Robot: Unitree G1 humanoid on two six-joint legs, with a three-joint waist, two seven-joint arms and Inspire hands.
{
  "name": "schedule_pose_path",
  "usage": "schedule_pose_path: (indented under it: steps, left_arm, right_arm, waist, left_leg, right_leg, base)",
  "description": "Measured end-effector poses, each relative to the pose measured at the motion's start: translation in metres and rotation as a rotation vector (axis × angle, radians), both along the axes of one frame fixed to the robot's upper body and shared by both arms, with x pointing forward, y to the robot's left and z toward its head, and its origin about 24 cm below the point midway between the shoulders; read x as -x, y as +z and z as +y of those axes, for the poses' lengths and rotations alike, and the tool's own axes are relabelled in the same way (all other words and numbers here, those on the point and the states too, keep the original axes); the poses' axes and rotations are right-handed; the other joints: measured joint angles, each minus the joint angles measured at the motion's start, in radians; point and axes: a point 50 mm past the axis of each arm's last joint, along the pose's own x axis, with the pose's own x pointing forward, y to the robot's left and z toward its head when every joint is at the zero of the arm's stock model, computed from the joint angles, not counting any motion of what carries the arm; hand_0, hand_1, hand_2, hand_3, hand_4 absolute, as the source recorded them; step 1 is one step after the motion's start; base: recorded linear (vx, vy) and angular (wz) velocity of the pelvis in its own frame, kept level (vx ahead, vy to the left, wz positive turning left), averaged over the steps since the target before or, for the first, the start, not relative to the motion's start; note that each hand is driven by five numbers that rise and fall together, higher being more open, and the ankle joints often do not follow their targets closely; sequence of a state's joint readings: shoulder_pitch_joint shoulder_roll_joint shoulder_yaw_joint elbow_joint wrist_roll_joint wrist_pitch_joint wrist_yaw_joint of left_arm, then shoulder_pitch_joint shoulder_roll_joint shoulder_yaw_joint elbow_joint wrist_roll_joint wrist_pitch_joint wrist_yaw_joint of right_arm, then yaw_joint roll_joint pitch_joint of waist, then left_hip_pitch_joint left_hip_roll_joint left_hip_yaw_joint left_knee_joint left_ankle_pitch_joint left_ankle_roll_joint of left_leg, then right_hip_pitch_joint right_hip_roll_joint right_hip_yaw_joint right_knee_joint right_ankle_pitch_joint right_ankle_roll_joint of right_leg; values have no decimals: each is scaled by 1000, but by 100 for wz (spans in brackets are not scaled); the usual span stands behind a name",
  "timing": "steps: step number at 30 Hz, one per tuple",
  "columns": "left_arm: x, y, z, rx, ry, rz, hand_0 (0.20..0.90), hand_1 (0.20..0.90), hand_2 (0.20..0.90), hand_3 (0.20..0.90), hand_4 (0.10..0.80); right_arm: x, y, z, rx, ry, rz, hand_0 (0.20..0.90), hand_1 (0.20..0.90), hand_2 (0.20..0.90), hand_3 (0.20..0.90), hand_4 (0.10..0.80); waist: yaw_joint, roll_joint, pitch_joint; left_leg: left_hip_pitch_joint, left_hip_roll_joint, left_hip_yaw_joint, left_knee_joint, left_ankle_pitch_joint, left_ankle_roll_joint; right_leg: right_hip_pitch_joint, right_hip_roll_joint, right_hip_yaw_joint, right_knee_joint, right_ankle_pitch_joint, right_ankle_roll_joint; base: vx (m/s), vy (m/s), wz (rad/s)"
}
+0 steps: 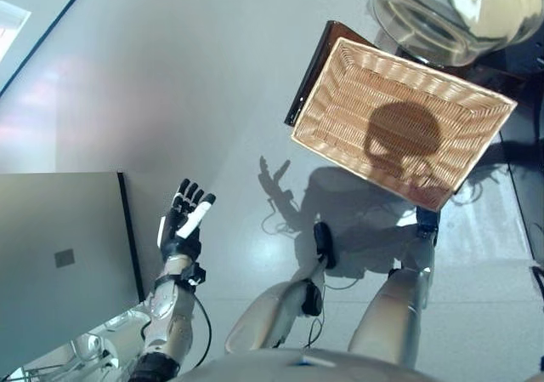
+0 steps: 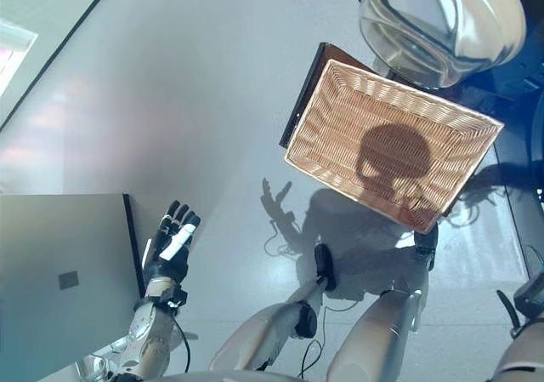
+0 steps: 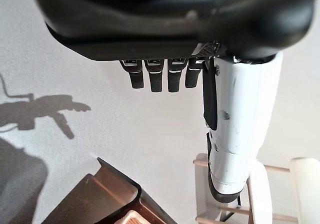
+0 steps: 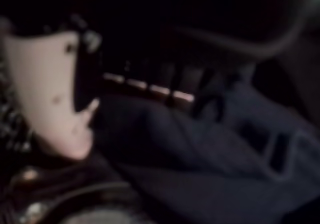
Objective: Pick up the clothes and place them into the washing machine
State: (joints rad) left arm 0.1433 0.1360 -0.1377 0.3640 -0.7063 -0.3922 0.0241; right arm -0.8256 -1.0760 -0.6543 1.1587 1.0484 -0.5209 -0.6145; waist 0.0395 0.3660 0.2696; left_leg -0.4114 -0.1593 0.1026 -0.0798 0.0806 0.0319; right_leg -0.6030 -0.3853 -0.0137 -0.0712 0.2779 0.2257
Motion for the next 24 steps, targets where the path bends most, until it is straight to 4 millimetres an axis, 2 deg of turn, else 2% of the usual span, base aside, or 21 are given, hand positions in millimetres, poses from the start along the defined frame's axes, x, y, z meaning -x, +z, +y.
schedule_pose_path:
  steps: [9,10,24]
  left_arm:
    - [0,1,9,-21,6,-1,900,900,900,900,800]
    - [0,2,12,-26,9,-2,900,900,900,900,800]
    - [1,1,12,5,18,-5,900,900,900,900,800]
  right_arm:
    - [2,-3,-2,-26,-4,-12,200,200,200,200,300]
    - [1,-3,-2,-37,1,-9,900,900,900,900,800]
    - [-8,-7,1,-52,46,34,900,900,900,900,800]
  waist:
    - [-1,2,-2]
    - [-1,2,-2]
    - [1,2,-1]
  left_leg:
    - [8,-2,2,1,1,1]
    - [10,-2,3,1,1,1]
    - [46,-5,7,0,-1,3]
  right_leg:
    - [4,-3,0,13,1,2]
    - [5,-3,0,14,1,2]
    - [40,-4,2,15,-1,0]
  base:
    - [-16,35,-4]
    - [-29,27,-5]
    - [5,43,-5]
